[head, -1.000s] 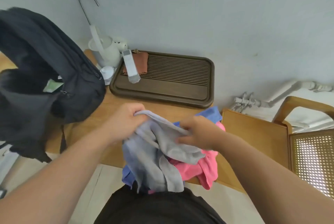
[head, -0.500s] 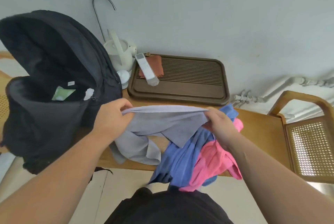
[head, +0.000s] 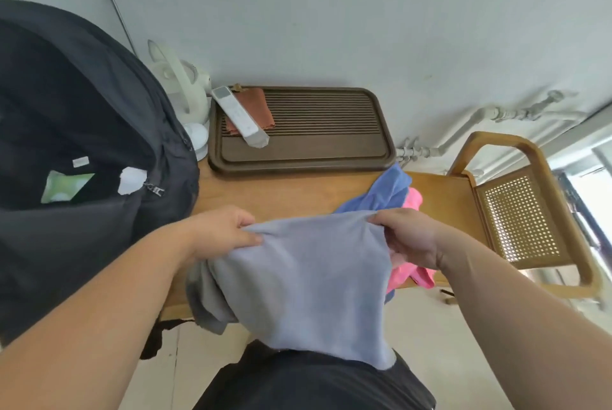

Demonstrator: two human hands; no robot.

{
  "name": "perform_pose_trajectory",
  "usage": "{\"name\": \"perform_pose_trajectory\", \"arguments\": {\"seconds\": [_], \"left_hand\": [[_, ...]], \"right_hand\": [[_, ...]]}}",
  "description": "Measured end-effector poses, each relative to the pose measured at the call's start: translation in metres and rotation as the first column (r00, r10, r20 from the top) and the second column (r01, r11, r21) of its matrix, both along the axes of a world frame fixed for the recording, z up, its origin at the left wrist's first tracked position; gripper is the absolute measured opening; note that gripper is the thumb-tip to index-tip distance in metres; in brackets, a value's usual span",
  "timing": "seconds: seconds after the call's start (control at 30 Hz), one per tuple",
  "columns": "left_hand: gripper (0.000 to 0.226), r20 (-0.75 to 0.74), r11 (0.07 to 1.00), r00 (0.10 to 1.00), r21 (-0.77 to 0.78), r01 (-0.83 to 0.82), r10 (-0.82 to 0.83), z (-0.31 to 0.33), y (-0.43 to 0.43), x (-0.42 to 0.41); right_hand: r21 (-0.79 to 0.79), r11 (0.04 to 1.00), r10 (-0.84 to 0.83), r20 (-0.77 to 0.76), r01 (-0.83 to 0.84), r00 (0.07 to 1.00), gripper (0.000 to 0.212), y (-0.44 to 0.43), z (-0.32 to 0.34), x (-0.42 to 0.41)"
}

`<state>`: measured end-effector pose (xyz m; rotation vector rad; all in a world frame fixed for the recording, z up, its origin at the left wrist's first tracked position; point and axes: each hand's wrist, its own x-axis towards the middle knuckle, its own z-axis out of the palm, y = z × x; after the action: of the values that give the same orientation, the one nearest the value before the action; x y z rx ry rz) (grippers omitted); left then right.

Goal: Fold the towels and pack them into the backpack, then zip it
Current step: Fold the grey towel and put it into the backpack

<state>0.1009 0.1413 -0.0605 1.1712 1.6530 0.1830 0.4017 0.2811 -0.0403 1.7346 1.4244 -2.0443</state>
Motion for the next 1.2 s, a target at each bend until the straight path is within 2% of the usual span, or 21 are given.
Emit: {"name": "perform_pose_trajectory", "arguments": {"seconds": [0.07,0.17,0.27,0.4,0.53,0.77,0.87,0.9,0.97,1.03,1.1,1.13,1.2], "left_hand": [[0.029,-0.114,0.974,0.97,0.104,-0.203,0.214,-0.027,0.015,0.01],[0.026,-0.203,0.925,0.908,0.181,-0.333,0.367,-0.067,0.033,0.022],[0.032,-0.278,0.885,0.841,0.185,-0.427,0.464,-0.101,0.043,0.024],[0.035,-0.361,0.849,0.769,0.198,-0.49,0.528,-0.13,0.057,0.023],[0.033,-0.393,0.855,0.76,0.241,-0.459,0.518,-0.141,0.094,0.017],[0.027,-0.604,0.922,0.696,0.254,-0.293,0.388,-0.146,0.144,0.005],[0.025,-0.685,0.951,0.66,0.227,-0.208,0.308,-0.145,0.14,0.013],[0.03,-0.711,0.96,0.644,0.212,-0.184,0.281,-0.144,0.136,0.018],[0.051,-0.729,0.958,0.621,0.225,-0.18,0.288,-0.142,0.123,0.032],[0.068,-0.706,0.941,0.624,0.288,-0.178,0.334,-0.142,0.105,0.047],[0.073,-0.693,0.941,0.653,0.323,-0.098,0.306,-0.145,0.083,0.065],[0.074,-0.695,0.947,0.67,0.32,-0.036,0.26,-0.147,0.072,0.074],[0.076,-0.688,0.958,0.712,0.277,0.078,0.141,-0.154,0.053,0.092]], "right_hand": [[0.108,0.98,-0.173,0.047,0.167,0.984,0.026,0.006,-0.014,-0.011],[0.245,0.924,-0.321,0.086,0.292,0.943,0.023,0.021,-0.045,-0.025],[0.394,0.876,-0.349,0.12,0.278,0.93,0.026,0.038,-0.083,-0.031],[0.503,0.856,-0.278,0.25,0.12,0.928,0.03,0.068,-0.122,-0.033],[0.54,0.842,-0.231,0.364,-0.002,0.902,0.031,0.109,-0.145,-0.04],[0.574,0.794,-0.079,0.427,-0.202,0.901,0.031,0.155,-0.155,-0.063],[0.575,0.799,-0.082,0.391,-0.174,0.917,0.026,0.145,-0.157,-0.059],[0.565,0.816,-0.103,0.355,-0.125,0.929,0.026,0.138,-0.156,-0.056],[0.554,0.831,-0.128,0.266,-0.043,0.956,0.041,0.121,-0.15,-0.049],[0.663,0.746,-0.095,0.204,-0.066,0.974,0.055,0.102,-0.143,-0.038],[0.794,0.574,0.038,0.217,-0.199,0.975,0.059,0.08,-0.139,-0.02],[0.829,0.471,0.114,0.28,-0.3,0.953,0.058,0.069,-0.139,-0.009],[0.807,0.262,0.203,0.489,-0.529,0.848,0.056,0.044,-0.143,0.007]]}}
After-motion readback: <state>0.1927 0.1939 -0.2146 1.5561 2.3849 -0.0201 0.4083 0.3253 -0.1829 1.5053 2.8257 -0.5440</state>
